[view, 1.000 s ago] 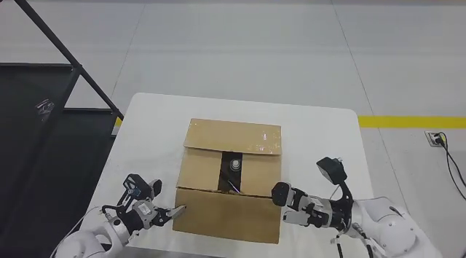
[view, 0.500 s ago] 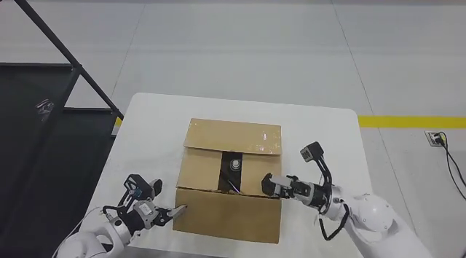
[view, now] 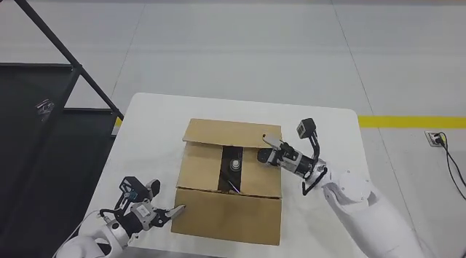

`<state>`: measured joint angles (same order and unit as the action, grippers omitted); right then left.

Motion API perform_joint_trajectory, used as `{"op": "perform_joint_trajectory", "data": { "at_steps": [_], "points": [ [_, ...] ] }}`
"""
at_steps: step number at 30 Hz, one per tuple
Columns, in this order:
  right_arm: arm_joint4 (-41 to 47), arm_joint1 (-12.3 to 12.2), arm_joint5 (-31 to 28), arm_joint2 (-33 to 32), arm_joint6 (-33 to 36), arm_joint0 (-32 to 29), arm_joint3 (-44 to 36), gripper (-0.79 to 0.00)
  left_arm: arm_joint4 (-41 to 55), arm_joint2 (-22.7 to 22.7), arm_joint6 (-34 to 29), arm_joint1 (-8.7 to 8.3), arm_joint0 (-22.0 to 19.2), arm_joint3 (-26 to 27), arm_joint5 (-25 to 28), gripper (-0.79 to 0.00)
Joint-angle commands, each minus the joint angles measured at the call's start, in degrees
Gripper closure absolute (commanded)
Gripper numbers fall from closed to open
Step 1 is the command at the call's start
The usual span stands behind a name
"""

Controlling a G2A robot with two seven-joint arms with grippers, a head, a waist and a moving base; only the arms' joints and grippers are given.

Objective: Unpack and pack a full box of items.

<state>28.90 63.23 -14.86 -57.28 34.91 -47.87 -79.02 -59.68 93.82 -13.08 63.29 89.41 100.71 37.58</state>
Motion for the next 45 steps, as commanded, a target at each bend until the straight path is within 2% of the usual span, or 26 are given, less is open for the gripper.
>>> {"op": "perform_joint_trajectory", "data": {
  "at_steps": [1, 8, 10, 22, 26, 29, 35, 41, 45],
  "points": [
    [-1.9, 0.3, -0.6, 0.0, -2.6, 1.0, -0.6, -0.785, 0.0, 0.0, 0.2, -0.05, 0.2, -0.1, 0.1, -0.785],
    [-9.7, 2.5, 1.2, 2.4, -16.7, 6.7, 1.5, -0.785, -0.2, -0.4, 1.0, -0.21, 0.7, 0.3, 0.3, -0.785],
    [-13.1, 3.1, -0.9, 3.7, -17.2, 8.7, 3.6, -0.785, -0.2, -0.5, 1.1, -0.26, 0.9, 0.3, 0.3, -0.785],
    [-13.1, 3.1, -0.9, 3.7, -17.2, 8.7, 3.6, -0.785, 0.1, -0.6, 0.6, -0.35, 1.0, 0.4, 0.8, -0.785],
    [-9.6, 3.9, -0.5, 3.5, -20.4, 8.2, 4.0, -0.785, 0.1, -0.6, 0.6, -0.35, 1.0, 0.4, 0.8, -0.785],
    [-8.2, 5.5, 0.9, 5.5, -22.1, 11.7, 7.0, -0.785, -1.5, -1.3, 0.7, -0.35, 1.1, 1.2, -0.3, -0.785],
    [-8.2, 10.0, 4.5, 11.7, -26.7, 21.2, 20.2, -0.785, -3.4, -2.0, 1.6, -0.41, 1.4, 1.8, -1.5, -0.785],
    [-7.0, 14.3, 7.4, 16.0, -27.8, 27.5, 32.5, -0.785, -3.3, -1.8, 3.1, -0.48, 2.2, 1.3, -2.4, -0.785],
    [-6.3, 16.7, 10.2, 17.6, -26.1, 30.4, 39.4, -0.785, -3.5, -2.0, 3.6, -0.53, 2.1, 0.5, -2.6, -0.785]
  ]
}}
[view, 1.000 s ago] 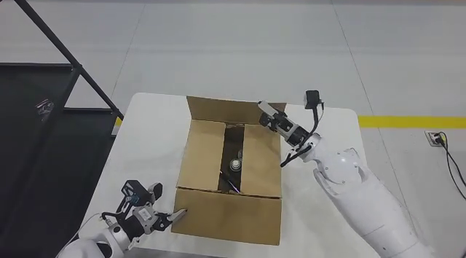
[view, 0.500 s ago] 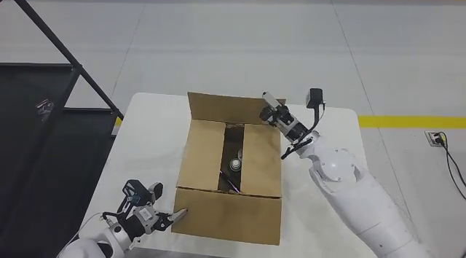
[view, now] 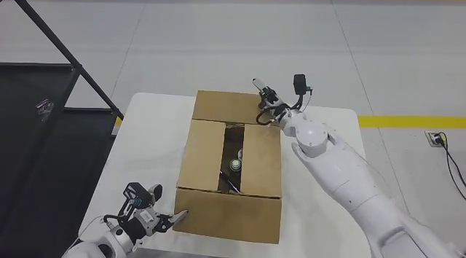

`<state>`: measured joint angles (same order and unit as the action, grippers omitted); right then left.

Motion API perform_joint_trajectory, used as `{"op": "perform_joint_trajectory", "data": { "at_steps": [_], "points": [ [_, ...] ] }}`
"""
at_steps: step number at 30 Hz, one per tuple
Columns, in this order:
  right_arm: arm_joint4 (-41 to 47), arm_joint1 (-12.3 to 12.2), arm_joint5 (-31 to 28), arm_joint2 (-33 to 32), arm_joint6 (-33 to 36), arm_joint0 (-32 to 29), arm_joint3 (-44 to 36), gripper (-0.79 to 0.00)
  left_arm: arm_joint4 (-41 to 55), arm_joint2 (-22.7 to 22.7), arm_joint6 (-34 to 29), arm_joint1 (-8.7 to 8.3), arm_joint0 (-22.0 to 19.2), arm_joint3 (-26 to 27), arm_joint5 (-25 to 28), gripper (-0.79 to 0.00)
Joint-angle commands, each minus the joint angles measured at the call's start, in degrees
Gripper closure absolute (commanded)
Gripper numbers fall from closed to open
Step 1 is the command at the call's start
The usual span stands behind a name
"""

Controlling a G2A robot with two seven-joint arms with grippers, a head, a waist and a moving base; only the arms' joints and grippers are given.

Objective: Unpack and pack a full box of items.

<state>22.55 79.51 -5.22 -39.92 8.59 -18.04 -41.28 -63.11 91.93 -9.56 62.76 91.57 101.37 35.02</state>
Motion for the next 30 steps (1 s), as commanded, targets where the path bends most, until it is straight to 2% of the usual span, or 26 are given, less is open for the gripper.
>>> {"op": "perform_joint_trajectory", "data": {
  "at_steps": [1, 5, 10, 12, 14, 16, 19, 22, 26, 30],
  "points": [
    [0.3, 1.0, 1.2, 0.6, 0.7, 1.0, 3.1, -0.785, -0.1, -0.2, 0.3, -0.01, 0.0, -0.3, -0.1, -0.785],
    [1.1, 2.9, 0.8, 1.1, 1.7, 2.6, 7.8, -0.785, -0.1, -0.7, 0.7, -0.02, -0.3, -0.9, -0.3, -0.785],
    [2.4, 4.2, -6.1, -0.2, 1.8, 2.9, 9.8, -0.785, -0.2, -1.2, 1.3, -0.05, -0.5, -1.2, -0.5, -0.785],
    [4.3, 4.2, -11.0, -1.3, 6.5, 2.4, 8.6, -0.785, 0.6, -1.1, 2.0, -0.04, -0.5, -1.1, -0.5, -0.785],
    [5.4, 3.8, -15.4, -2.3, 14.1, 1.8, 7.3, -0.785, 1.9, -0.6, 2.8, -0.05, -0.5, -1.0, -0.7, -0.785],
    [5.5, 3.4, -16.8, -2.6, 22.9, 1.5, 5.7, -0.785, 3.4, 0.2, 4.2, -0.05, -0.4, -0.5, -1.0, -0.785],
    [1.8, 2.8, -15.4, -2.1, 30.3, 1.6, 3.6, -0.785, 6.9, 2.1, 6.8, -0.06, 0.4, 0.4, -1.2, -0.785],
    [-1.7, 2.5, -12.3, -1.2, 34.2, 1.0, 0.4, -0.785, 10.6, 4.8, 9.0, -0.13, 1.6, 1.1, -0.8, -0.785],
    [-6.2, 2.1, -6.8, -0.4, 37.2, 0.2, -3.0, -0.785, 13.0, 7.5, 10.9, -0.21, 3.1, 1.8, -0.5, -0.785],
    [-10.4, 2.1, -1.1, 0.7, 36.4, -0.4, -5.1, -0.785, 14.1, 8.8, 11.4, -0.24, 4.0, 2.1, -0.4, -0.785]
  ]
}}
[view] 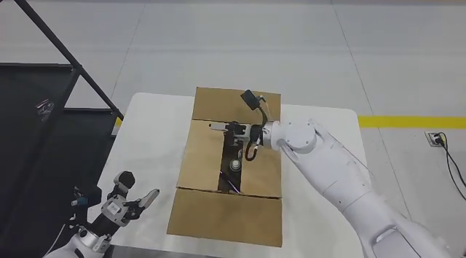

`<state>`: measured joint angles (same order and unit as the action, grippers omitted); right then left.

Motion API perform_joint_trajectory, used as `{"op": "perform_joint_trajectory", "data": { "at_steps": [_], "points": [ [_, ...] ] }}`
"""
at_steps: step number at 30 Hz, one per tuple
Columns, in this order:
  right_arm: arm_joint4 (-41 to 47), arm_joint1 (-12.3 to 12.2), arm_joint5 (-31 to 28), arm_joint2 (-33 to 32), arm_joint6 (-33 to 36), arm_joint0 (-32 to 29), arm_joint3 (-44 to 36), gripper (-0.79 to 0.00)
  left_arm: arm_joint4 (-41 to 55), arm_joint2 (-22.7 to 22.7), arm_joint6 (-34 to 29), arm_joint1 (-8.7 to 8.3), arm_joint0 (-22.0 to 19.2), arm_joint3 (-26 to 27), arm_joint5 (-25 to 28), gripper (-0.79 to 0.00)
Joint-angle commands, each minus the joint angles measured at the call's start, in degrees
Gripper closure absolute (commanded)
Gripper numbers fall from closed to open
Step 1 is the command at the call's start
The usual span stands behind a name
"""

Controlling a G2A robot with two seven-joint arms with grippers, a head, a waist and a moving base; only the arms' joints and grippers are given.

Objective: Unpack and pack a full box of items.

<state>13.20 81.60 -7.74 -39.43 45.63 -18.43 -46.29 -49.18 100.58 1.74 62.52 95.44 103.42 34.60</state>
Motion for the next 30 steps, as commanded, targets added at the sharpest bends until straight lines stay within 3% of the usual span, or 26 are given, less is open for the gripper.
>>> {"op": "perform_joint_trajectory", "data": {
  "at_steps": [1, 9, 23, 30],
  "points": [
    [-1.6, 0.1, 2.5, 0.3, -1.1, -0.1, -0.5, -0.785, 0.4, 0.3, 0.2, 0.01, 0.3, 0.1, 0.2, -0.785],
    [-1.1, 1.2, 4.8, 0.5, 0.5, -0.6, -0.2, -0.785, 0.1, -0.1, 0.2, 0.09, 0.6, 0.2, 0.1, -0.785],
    [14.4, 4.0, -2.5, -4.0, 7.3, 0.8, 5.3, -0.785, -3.8, -2.2, -0.8, 0.16, 1.8, 3.1, 0.7, -0.785],
    [18.3, 5.1, -4.2, -5.3, 7.4, 1.5, 4.4, -0.785, -8.0, -4.8, -2.9, 0.33, 0.8, 4.9, -2.9, -0.785]
  ]
}}
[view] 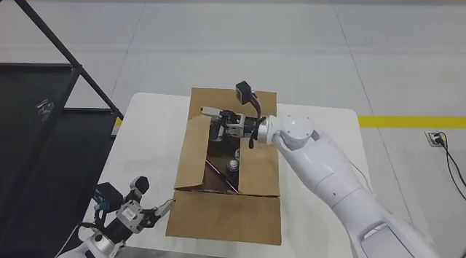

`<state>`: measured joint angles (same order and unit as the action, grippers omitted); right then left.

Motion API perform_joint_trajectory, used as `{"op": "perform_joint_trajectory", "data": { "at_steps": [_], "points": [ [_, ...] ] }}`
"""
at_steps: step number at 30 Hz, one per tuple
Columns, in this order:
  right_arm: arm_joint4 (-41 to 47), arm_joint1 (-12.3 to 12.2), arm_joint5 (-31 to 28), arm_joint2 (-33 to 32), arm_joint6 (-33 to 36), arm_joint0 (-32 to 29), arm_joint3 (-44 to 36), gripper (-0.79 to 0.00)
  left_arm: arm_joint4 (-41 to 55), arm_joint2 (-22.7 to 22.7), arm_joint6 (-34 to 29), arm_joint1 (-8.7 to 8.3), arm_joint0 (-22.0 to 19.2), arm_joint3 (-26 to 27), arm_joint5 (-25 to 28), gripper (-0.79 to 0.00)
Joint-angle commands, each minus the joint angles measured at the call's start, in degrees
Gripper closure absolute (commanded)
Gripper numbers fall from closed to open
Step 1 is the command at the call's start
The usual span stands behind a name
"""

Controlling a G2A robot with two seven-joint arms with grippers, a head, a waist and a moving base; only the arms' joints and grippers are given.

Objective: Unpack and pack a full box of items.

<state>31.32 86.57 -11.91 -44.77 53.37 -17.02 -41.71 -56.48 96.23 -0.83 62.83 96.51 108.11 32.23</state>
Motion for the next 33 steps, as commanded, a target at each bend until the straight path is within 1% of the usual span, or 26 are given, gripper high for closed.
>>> {"op": "perform_joint_trajectory", "data": {
  "at_steps": [1, 6, 8, 13, 16, 18, 25, 33],
  "points": [
    [0.1, 0.5, -0.1, 0.2, -1.1, 0.2, -0.5, -0.785, -1.4, -1.1, -0.5, 0.08, -0.5, 0.5, -1.3, -0.785],
    [0.0, 2.3, -0.6, 1.9, -4.7, 0.8, -1.5, -0.785, -2.2, -3.7, -1.5, 0.46, -2.2, 1.2, -6.1, -0.785],
    [1.0, 3.1, -2.1, 2.3, -4.6, 0.8, -1.5, -0.785, -1.8, -4.6, -1.9, 0.69, -3.2, 1.2, -9.2, -0.785],
    [3.5, 4.9, -6.1, 3.1, -3.1, 1.2, 0.3, -0.785, 1.7, -6.2, -2.9, 1.24, -5.6, 0.3, -15.0, -0.785],
    [3.6, 5.9, -7.9, 3.5, -2.6, 2.0, 2.1, -0.785, 4.1, -6.3, -3.4, 1.47, -6.7, -0.3, -17.2, -0.785],
    [0.5, 6.1, -8.5, 3.7, -6.2, 3.4, 3.5, -0.785, 5.5, -5.8, -3.6, 1.53, -7.1, -0.6, -17.8, -0.785],
    [0.5, 6.1, -8.5, 3.7, -6.2, 3.4, 3.5, -0.785, 7.3, -3.5, -3.9, 1.47, -6.7, -0.9, -17.2, -0.785],
    [0.5, 6.1, -8.5, 3.7, -6.2, 3.4, 3.5, -0.785, 8.9, -1.3, -2.8, 1.52, -5.5, -1.5, -17.3, -0.785]
  ]
}}
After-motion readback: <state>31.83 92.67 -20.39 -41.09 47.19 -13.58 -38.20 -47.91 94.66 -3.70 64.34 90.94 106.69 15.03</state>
